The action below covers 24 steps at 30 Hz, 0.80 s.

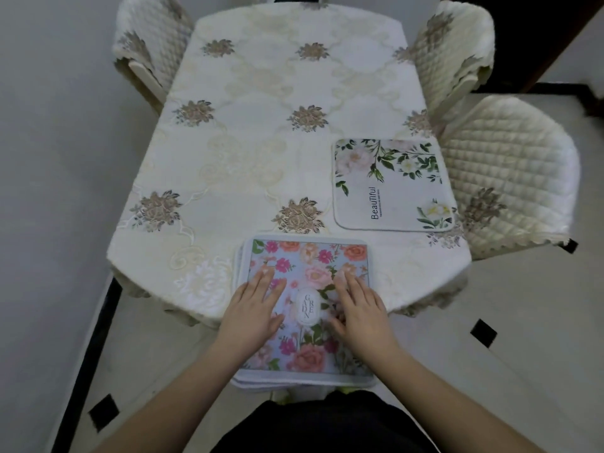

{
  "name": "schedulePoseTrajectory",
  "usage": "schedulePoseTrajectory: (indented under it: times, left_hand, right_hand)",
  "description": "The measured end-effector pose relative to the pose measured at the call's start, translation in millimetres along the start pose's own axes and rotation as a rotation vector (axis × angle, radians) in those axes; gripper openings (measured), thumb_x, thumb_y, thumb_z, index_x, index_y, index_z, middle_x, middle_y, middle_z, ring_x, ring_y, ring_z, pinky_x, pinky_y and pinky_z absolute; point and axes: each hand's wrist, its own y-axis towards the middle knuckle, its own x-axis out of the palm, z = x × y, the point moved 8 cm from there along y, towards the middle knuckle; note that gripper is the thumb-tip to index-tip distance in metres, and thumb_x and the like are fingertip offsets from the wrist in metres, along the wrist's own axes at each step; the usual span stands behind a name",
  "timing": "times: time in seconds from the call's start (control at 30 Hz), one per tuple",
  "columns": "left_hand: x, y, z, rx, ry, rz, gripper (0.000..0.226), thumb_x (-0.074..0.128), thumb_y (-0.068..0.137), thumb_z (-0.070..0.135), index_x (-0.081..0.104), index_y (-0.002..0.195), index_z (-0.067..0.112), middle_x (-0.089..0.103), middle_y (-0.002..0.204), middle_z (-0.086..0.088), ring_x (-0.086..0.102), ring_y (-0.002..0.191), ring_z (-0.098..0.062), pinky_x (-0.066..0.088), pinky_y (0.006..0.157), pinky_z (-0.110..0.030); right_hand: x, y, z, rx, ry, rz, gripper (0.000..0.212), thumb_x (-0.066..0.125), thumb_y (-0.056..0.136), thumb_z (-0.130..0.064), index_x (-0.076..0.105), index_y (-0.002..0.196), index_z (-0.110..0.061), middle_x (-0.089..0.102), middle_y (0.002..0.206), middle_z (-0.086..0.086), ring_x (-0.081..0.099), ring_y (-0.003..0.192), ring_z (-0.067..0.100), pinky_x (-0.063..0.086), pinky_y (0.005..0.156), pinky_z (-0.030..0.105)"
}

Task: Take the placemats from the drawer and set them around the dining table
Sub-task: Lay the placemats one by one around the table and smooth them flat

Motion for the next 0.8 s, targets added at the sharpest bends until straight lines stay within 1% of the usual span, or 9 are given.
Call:
schedulePoseTrajectory:
  times: [0.1, 0.23, 0.27, 0.33, 0.37, 0.43, 0.5, 0.7, 0.8]
  left_hand:
    - [15, -2, -6, -0.004, 0.0, -0.048, 0.084, 0.078, 0.072, 0.053, 0.049, 0.143, 0.019, 0.038, 0.154, -0.012, 0.04, 0.14, -0.031, 0.041, 0.105, -0.047]
    - [29, -9, -13, -0.051, -0.028, -0.058, 0.093, 0.083, 0.06, 0.061, 0.053, 0.14, 0.024, 0.042, 0.151, -0.015, 0.047, 0.134, -0.037, 0.044, 0.1, -0.051]
    - [30, -10, -15, -0.079, -0.032, -0.063, 0.094, 0.083, 0.057, 0.063, 0.054, 0.138, 0.027, 0.042, 0.15, -0.018, 0.047, 0.133, -0.04, 0.045, 0.099, -0.052]
    - [29, -12, -22, -0.162, -0.066, -0.037, 0.095, 0.081, 0.054, 0.067, 0.053, 0.139, 0.033, 0.036, 0.151, -0.026, 0.04, 0.136, -0.046, 0.041, 0.101, -0.056]
    - [26, -14, -26, -0.214, -0.093, -0.012, 0.097, 0.078, 0.058, 0.069, 0.046, 0.143, 0.037, 0.025, 0.155, -0.03, 0.028, 0.141, -0.048, 0.034, 0.106, -0.057]
    - [30, -17, -30, -0.298, -0.125, -0.095, 0.097, 0.066, 0.069, 0.073, 0.02, 0.15, 0.045, -0.002, 0.159, -0.03, 0.0, 0.148, -0.045, 0.016, 0.117, -0.053]
    - [36, -20, -30, -0.352, -0.17, -0.167, 0.094, 0.059, 0.075, 0.074, 0.009, 0.151, 0.049, -0.011, 0.159, -0.027, -0.007, 0.149, -0.04, 0.009, 0.119, -0.048]
    - [35, -24, -30, -0.398, -0.362, -0.116, 0.091, 0.071, 0.076, 0.061, 0.023, 0.151, 0.043, -0.004, 0.162, -0.02, 0.001, 0.15, -0.034, 0.011, 0.119, -0.044]
    - [29, -25, -30, -0.408, -0.435, -0.08, 0.078, 0.072, 0.08, 0.05, 0.035, 0.148, 0.039, 0.003, 0.162, -0.018, 0.004, 0.15, -0.031, 0.01, 0.119, -0.043]
  right_hand:
    - [12, -9, 11, 0.03, -0.013, -0.032, 0.079, 0.053, 0.083, -0.063, 0.043, 0.145, -0.016, 0.046, 0.149, 0.011, 0.048, 0.133, 0.032, 0.044, 0.103, 0.048]
    - [28, -17, 24, 0.106, -0.071, -0.091, 0.087, 0.081, 0.065, -0.058, 0.056, 0.135, -0.014, 0.053, 0.139, 0.021, 0.055, 0.125, 0.038, 0.046, 0.098, 0.052]
    - [29, -18, 27, 0.133, -0.068, -0.093, 0.089, 0.081, 0.065, -0.057, 0.053, 0.139, -0.015, 0.048, 0.143, 0.025, 0.05, 0.129, 0.042, 0.042, 0.102, 0.054]
    - [25, -19, 30, 0.188, -0.058, -0.091, 0.091, 0.071, 0.077, -0.057, 0.033, 0.151, -0.021, 0.023, 0.155, 0.032, 0.027, 0.142, 0.047, 0.023, 0.114, 0.054]
    - [26, -19, 30, 0.2, -0.049, -0.119, 0.091, 0.064, 0.083, -0.058, 0.021, 0.155, -0.025, 0.01, 0.157, 0.033, 0.015, 0.146, 0.046, 0.014, 0.118, 0.052]
    - [26, -18, 33, 0.233, -0.018, -0.156, 0.091, 0.055, 0.088, -0.061, 0.003, 0.156, -0.03, -0.003, 0.158, 0.032, 0.004, 0.148, 0.043, 0.004, 0.12, 0.048]
    - [26, -18, 34, 0.238, 0.001, -0.171, 0.092, 0.054, 0.088, -0.062, -0.001, 0.156, -0.032, -0.003, 0.159, 0.029, 0.003, 0.149, 0.04, 0.003, 0.12, 0.047]
    - [19, -16, 31, 0.252, 0.046, -0.168, 0.092, 0.061, 0.086, -0.058, 0.008, 0.156, -0.03, 0.002, 0.16, 0.026, 0.007, 0.149, 0.038, 0.006, 0.121, 0.046]
    - [16, -16, 29, 0.268, 0.13, -0.158, 0.086, 0.06, 0.087, -0.058, 0.015, 0.155, -0.029, 0.003, 0.16, 0.025, 0.008, 0.149, 0.038, 0.007, 0.121, 0.047]
